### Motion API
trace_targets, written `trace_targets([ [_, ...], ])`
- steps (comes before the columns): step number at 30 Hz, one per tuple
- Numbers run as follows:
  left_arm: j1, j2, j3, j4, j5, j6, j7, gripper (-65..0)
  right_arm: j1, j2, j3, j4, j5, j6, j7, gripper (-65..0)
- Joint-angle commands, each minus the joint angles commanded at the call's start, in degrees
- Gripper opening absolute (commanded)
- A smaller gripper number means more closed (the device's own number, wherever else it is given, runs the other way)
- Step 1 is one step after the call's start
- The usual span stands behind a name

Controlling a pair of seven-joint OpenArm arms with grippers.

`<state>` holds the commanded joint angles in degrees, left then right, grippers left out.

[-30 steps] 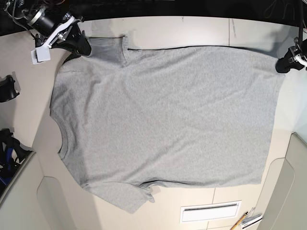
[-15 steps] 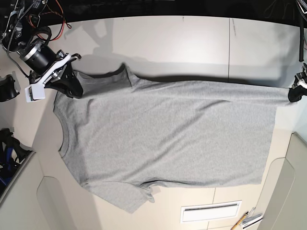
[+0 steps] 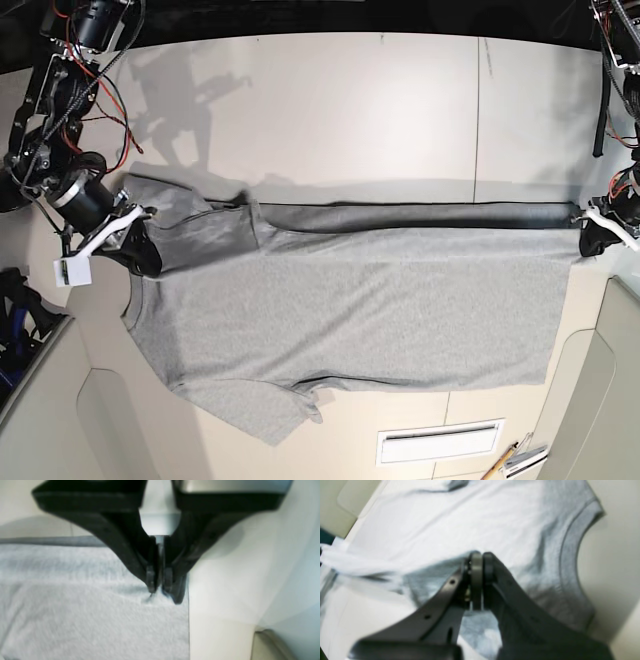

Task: Fold the T-shirt properly
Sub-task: 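Pull the held edge toward the robot with both grippers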

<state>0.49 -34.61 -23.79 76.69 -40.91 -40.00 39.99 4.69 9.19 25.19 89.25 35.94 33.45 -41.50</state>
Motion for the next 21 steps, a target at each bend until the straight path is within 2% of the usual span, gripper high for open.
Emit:
trace_targets([
  [8, -6.1, 0.0, 0.3, -13.7, -1.3, 0.0, -3.0, -65.0, 5.7, 0.5, -4.3, -11.0, -2.3, -0.02, 4.1, -65.0],
  [10, -6.1, 0.2, 0.3, -14.9, -1.3, 0.0, -4.4, -65.0, 6.3, 0.2, -5.1, -12.4, -4.1, -0.02, 4.5, -47.5],
  [12, -6.1, 0.4, 0.3, -15.0, -1.4, 0.0, -4.6, -56.7, 6.4, 0.0, -5.2, -13.2, -4.2, -0.07, 4.7, -32.4],
  [13, -6.1, 0.5, 0.3, -15.0, -1.8, 0.0, -4.7, -52.6, 6.4, 0.0, -5.2, -13.1, -4.3, -0.11, 4.3, -29.6],
  [18, -6.1, 0.4, 0.1, -14.9, -3.8, 0.0, -3.1, -35.2, 6.1, 0.0, -2.5, -10.8, -2.6, -0.24, -1.8, -29.6],
  [21, -6.1, 0.3, -2.4, -14.9, -8.1, 0.0, -0.4, -34.4, 6.0, 0.0, 3.8, -8.3, -1.2, -0.24, -4.2, -29.6],
])
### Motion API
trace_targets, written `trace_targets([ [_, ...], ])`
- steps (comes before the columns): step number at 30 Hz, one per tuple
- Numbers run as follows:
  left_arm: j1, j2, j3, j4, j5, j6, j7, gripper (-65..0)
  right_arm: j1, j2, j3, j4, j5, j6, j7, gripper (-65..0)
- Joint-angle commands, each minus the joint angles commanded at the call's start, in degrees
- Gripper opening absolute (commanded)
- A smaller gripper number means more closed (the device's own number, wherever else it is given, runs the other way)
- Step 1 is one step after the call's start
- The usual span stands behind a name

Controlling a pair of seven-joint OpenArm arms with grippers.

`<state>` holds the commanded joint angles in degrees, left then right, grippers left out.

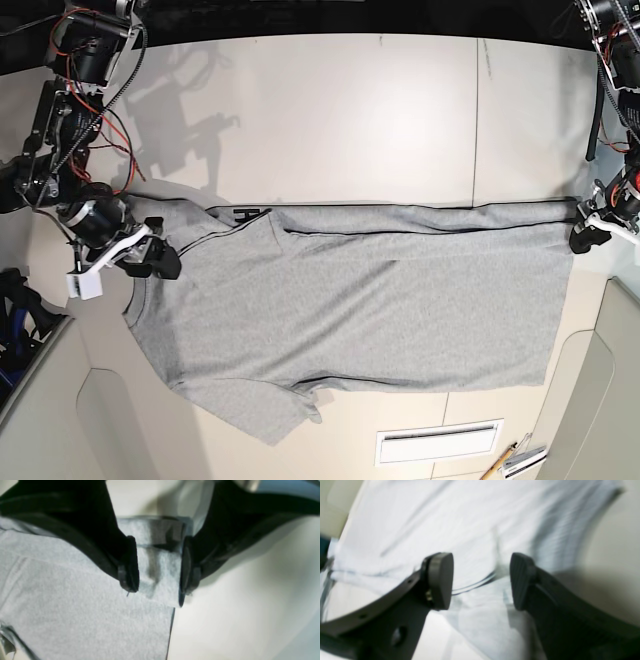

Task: Fold the T-shirt properly
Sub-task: 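Pull the held edge toward the robot with both grippers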

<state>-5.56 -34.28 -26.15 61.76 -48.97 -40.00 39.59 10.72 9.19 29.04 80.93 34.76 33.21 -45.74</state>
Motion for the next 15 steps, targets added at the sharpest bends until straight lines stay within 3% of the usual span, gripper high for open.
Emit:
trace_targets([
  [3, 0.0, 0.0, -5.9, 0.0, -3.1, 0.0, 3.6, -34.4, -0.3, 0.6, 5.7, 0.6, 2.8, 0.00, -3.7, -29.6],
  [5, 0.1, -0.3, -8.0, 0.0, -6.0, 0.0, 6.8, -34.0, -1.7, 1.2, 7.3, 0.6, 2.8, -0.07, -3.5, -29.6],
  [7, 0.3, -0.3, -8.6, 0.0, -9.1, 0.0, 10.0, -25.1, -3.8, 2.0, 7.5, 0.6, 2.7, -0.61, -2.3, -29.6],
  [9, 0.9, -0.2, -8.6, 0.0, -9.1, 0.0, 9.9, -19.3, -5.8, 2.8, 7.7, 0.6, 2.8, -0.87, -1.3, -29.1],
  [12, 1.9, 0.2, -8.6, 0.0, -8.0, 0.0, 9.9, -19.0, -8.5, 3.2, 7.7, 0.3, 2.8, -0.87, -0.2, -19.8],
  [15, 3.5, 1.0, -8.6, 0.0, -5.8, 0.0, 8.6, -19.0, -9.7, 3.1, 7.7, -0.3, 2.7, -0.85, 0.9, -19.6],
])
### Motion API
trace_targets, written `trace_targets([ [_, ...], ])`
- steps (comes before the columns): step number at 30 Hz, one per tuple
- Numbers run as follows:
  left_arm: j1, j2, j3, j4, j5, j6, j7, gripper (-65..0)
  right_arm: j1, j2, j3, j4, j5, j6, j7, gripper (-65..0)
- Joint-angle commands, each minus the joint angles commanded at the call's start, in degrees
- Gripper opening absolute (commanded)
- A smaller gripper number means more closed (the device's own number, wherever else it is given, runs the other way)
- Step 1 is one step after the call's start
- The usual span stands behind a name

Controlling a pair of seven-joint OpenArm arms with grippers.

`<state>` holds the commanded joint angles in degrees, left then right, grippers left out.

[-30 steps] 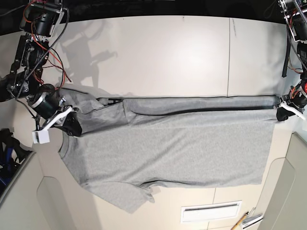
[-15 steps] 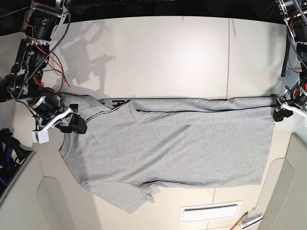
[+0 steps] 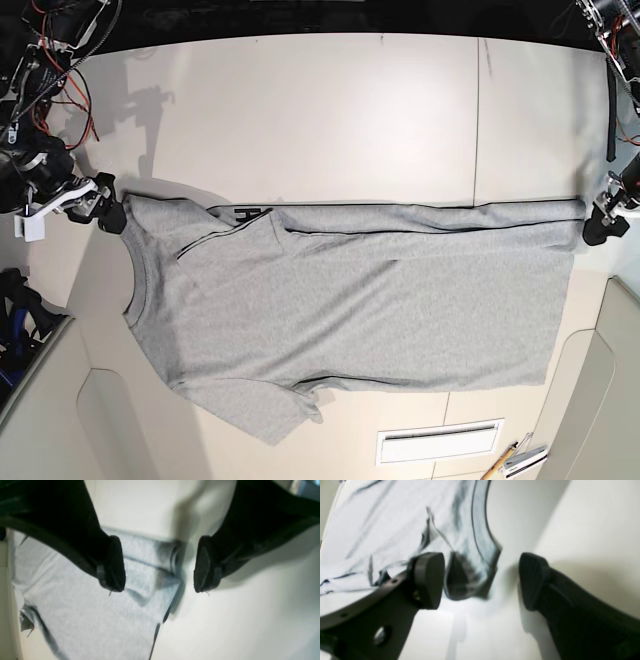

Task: Fold the T-shirt properly
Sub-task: 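Pull the held edge toward the robot with both grippers, then drag the shirt further and release it with both grippers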

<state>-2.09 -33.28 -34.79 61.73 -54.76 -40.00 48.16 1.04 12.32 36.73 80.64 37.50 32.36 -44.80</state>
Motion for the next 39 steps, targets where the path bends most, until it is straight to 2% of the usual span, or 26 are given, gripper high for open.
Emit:
trace_targets([
  [4, 2.5, 1.0, 0.1, 0.0, 2.8, 0.0, -3.5, -19.0, 0.1, -0.1, -1.0, -1.8, 0.0, 0.00, 0.0, -19.6],
  [8, 2.8, 2.4, 1.5, 0.0, 3.1, 0.0, -3.6, -19.0, 0.2, -0.1, -3.6, -5.2, 0.0, 0.00, 2.1, -19.6],
  [12, 2.8, 4.4, 2.8, 0.0, 6.5, 0.0, -5.7, -19.0, 0.2, -0.3, -6.6, -7.9, 0.1, 0.07, 3.0, -19.6],
  [15, 2.7, 5.2, 3.0, 0.0, 7.4, 0.0, -6.8, -19.0, 0.4, -1.7, -7.2, -7.9, 1.1, 0.92, 3.0, -19.6],
  [18, 2.7, 5.9, 3.2, 0.0, 9.2, 0.0, -7.5, -19.0, 1.4, -3.1, -7.2, -7.9, 1.9, 0.92, 3.0, -19.7],
  [25, 2.7, 5.8, 7.4, 0.0, 9.6, 0.0, -7.7, -19.2, 4.2, -5.2, -8.9, -7.9, 1.3, 0.87, 2.3, -19.9],
  [27, 2.7, 5.8, 7.4, 0.0, 9.7, 0.0, -7.7, -23.7, 4.2, -5.2, -10.3, -7.9, 0.3, 0.87, 2.1, -19.9],
  [29, 2.7, 5.8, 7.4, 0.0, 9.6, 0.0, -7.7, -36.7, 4.2, -5.2, -11.5, -7.9, 0.2, 0.85, 2.1, -20.7],
  [30, 2.7, 5.8, 7.4, 0.0, 9.6, 0.0, -7.7, -44.0, 4.2, -5.2, -11.9, -7.9, 0.2, 0.87, 2.1, -23.8],
  [31, 2.7, 5.8, 7.4, 0.0, 9.7, 0.0, -7.6, -48.5, 4.2, -5.2, -12.0, -7.9, 0.2, 0.87, 2.1, -29.7],
  [34, 2.7, 5.7, 7.3, 0.0, 10.5, 0.0, -7.6, -51.0, 4.2, -5.2, -12.0, -7.9, 0.2, 0.90, 2.1, -58.3],
  [35, 2.7, 5.7, 7.3, 0.0, 11.0, 0.0, -7.5, -55.9, 4.2, -5.2, -12.0, -7.8, 0.2, 0.90, 1.7, -65.0],
  [36, 2.7, 5.6, 7.3, 0.0, 11.1, 0.0, -6.7, -62.0, 4.2, -5.2, -12.0, -7.6, 0.2, 0.92, 0.9, -65.0],
  [37, 2.7, 5.6, 7.3, 0.1, 10.9, 0.0, -5.5, -65.0, 4.2, -5.2, -11.9, -7.3, 0.4, 1.11, -0.5, -65.0],
  [39, 2.8, 5.5, 7.3, 0.8, 9.3, 0.0, -2.8, -65.0, 4.2, -5.2, -11.5, -6.7, 2.5, 1.64, -3.3, -65.0],
])
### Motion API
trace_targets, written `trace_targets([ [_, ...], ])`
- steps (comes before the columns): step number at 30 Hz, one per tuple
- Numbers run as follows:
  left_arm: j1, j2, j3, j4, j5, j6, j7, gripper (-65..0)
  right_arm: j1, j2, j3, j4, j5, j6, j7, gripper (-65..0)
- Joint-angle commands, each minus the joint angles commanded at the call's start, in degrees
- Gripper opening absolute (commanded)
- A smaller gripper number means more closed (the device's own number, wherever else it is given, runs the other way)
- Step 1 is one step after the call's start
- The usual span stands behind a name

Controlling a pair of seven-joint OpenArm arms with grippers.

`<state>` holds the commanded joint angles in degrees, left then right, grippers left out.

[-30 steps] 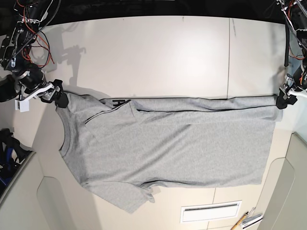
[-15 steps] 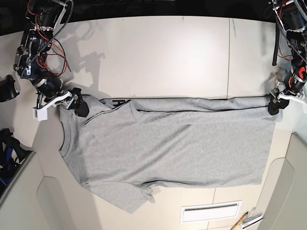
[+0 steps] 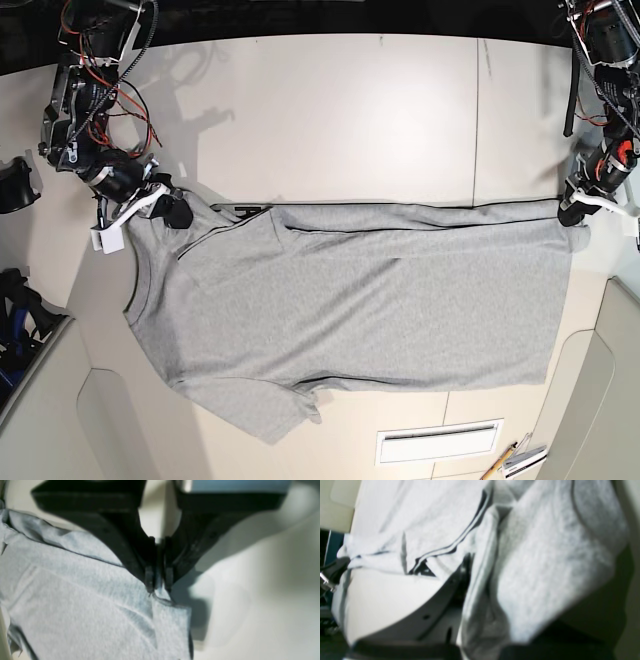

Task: Fold the T-shirt properly
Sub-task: 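Drag the shirt further and release it with both grippers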

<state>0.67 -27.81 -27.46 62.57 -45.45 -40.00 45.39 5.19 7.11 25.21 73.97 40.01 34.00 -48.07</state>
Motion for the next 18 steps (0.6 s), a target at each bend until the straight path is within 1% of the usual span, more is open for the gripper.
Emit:
trace_targets([
  [2, 0.2, 0.0, -1.1, 2.0, -1.9, 0.0, 1.2, -65.0, 0.0, 0.0, 0.9, 1.0, 1.7, 0.33, -2.0, -65.0],
  [4, 0.8, 0.0, -2.9, 5.3, -2.3, 0.0, 2.7, -65.0, -0.7, 0.0, 2.3, 2.6, 2.2, 0.37, -3.4, -65.0],
  [6, 2.7, 0.0, -4.4, 9.7, -2.4, 0.0, 4.4, -65.0, -2.6, 0.5, 3.3, 5.0, 3.9, 0.50, -4.3, -65.0],
  [10, 8.0, -0.7, -4.8, 17.3, -3.1, 0.0, 4.8, -65.0, -6.3, 1.5, 4.1, 9.7, 7.5, 0.57, -8.2, -65.0],
  [12, 11.2, -0.8, -4.8, 20.9, -3.6, 0.0, 5.1, -65.0, -8.7, 2.6, 4.1, 12.2, 9.6, 0.55, -9.5, -65.0],
  [15, 16.7, -0.8, -4.9, 24.7, -4.5, 0.0, 5.1, -65.0, -12.3, 4.9, 4.1, 15.6, 10.4, 0.55, -10.4, -65.0],
  [18, 20.0, -0.8, -5.0, 26.1, -4.7, 0.0, 5.1, -65.0, -15.0, 7.0, 4.2, 17.4, 11.3, 0.55, -10.5, -65.0],
])
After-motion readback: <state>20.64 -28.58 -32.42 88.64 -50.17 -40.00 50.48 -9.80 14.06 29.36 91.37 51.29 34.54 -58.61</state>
